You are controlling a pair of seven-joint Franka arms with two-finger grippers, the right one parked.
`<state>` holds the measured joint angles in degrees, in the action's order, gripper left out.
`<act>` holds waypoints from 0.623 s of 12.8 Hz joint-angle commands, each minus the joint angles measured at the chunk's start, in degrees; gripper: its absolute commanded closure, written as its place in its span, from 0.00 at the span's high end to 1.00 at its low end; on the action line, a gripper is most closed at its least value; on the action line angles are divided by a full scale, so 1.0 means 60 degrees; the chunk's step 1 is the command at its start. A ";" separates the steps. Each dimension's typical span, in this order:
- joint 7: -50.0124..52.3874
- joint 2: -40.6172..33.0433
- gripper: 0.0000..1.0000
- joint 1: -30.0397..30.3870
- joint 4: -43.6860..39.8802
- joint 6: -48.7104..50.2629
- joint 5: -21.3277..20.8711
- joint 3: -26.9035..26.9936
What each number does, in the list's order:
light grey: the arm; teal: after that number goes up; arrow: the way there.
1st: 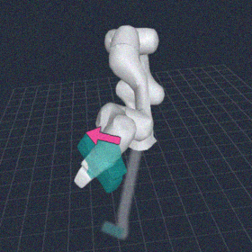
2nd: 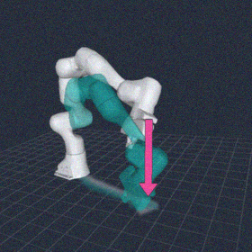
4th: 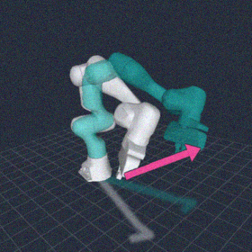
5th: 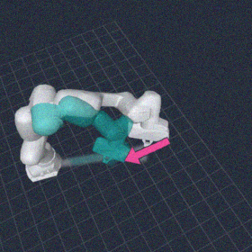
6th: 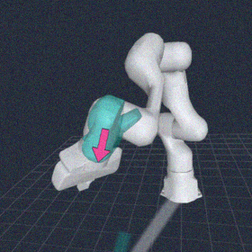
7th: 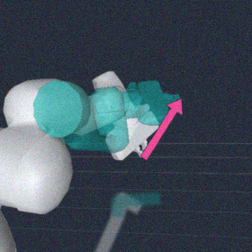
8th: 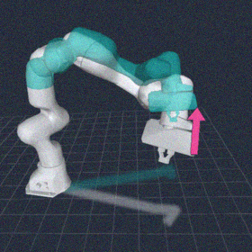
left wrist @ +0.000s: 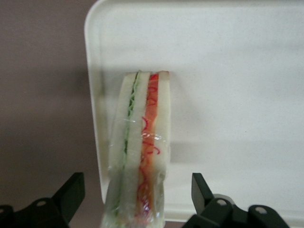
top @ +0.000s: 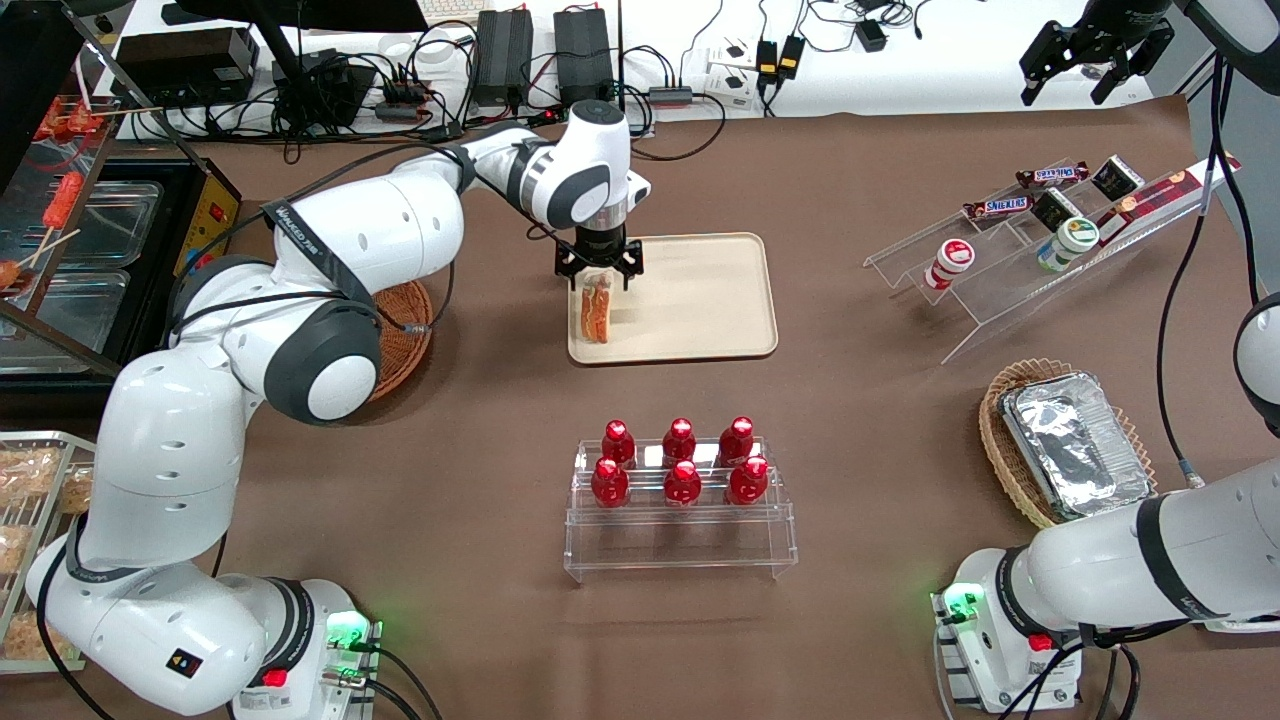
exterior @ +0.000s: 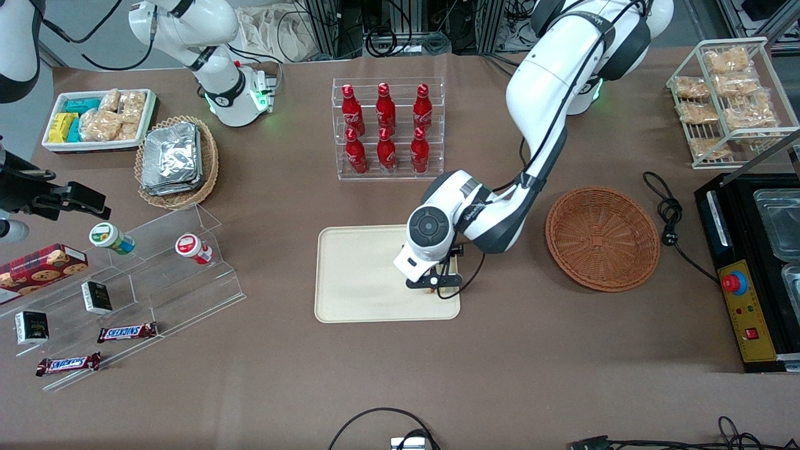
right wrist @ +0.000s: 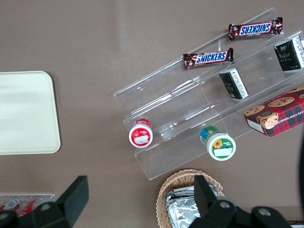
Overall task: Place sandwich from basket to tray
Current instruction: 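Carry the sandwich over the cream tray and lower it, then open the left gripper to release the sandwich on the tray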
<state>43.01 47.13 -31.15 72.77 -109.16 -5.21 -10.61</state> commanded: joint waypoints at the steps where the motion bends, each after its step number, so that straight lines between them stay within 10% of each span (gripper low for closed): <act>1: -0.0049 -0.1040 1.00 0.0123 0.0059 0.1981 -0.0216 0.0025; 8: -0.0210 -0.5900 1.00 0.1645 0.5092 0.1071 0.0033 -0.0048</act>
<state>41.99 22.76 -23.16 89.56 -97.42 -5.49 -10.43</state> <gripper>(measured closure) 0.000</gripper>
